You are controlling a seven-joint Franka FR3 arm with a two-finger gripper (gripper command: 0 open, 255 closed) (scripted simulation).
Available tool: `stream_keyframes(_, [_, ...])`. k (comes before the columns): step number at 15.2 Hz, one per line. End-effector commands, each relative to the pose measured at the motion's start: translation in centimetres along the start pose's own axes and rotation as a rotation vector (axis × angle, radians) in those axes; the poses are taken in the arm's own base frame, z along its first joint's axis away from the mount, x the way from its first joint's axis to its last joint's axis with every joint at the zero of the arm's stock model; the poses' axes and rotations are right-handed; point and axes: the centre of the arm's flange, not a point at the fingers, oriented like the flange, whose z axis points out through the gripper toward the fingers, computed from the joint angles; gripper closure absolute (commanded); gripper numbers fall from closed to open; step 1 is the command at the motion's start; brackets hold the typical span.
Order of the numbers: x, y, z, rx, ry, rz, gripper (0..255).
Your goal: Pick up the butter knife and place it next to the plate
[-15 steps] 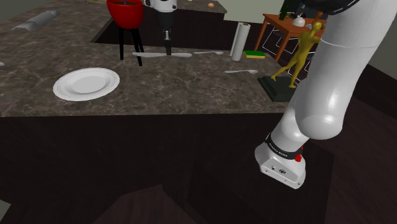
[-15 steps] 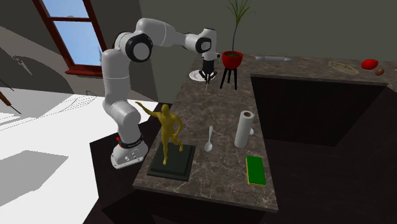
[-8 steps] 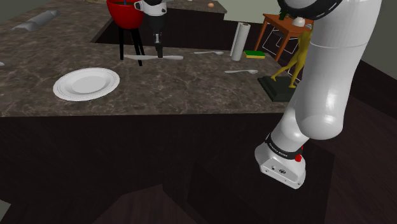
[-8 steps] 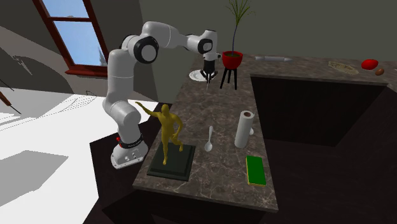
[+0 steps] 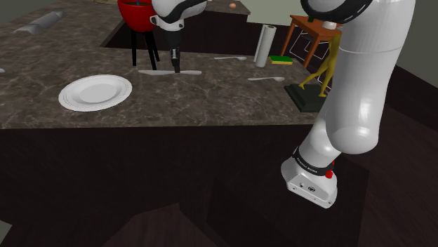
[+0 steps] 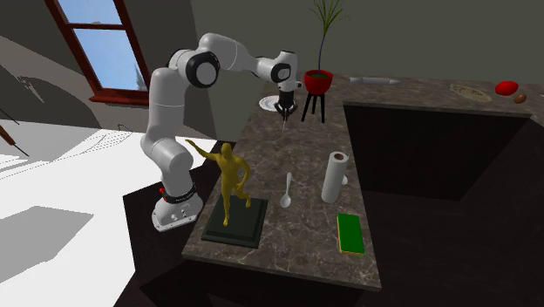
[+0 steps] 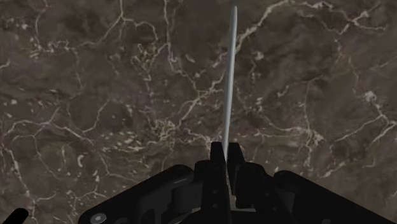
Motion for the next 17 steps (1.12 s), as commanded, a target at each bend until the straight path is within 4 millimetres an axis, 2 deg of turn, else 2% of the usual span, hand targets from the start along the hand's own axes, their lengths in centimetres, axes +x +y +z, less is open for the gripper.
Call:
stream_keyframes(1, [0.0, 0.1, 1.1, 0.000, 0.000, 0.000, 255])
stream_keyframes(5, [0.1, 0.1, 3.2, 0.000, 0.000, 0.000, 255])
stream_keyframes(12, [0.1, 0.1, 3.2, 0.000, 0.000, 0.000, 255])
stream_keyframes(13, [0.1, 0.1, 3.2, 0.000, 0.000, 0.000, 0])
stream_keyframes(17, [0.1, 0.1, 3.2, 0.000, 0.000, 0.000, 0])
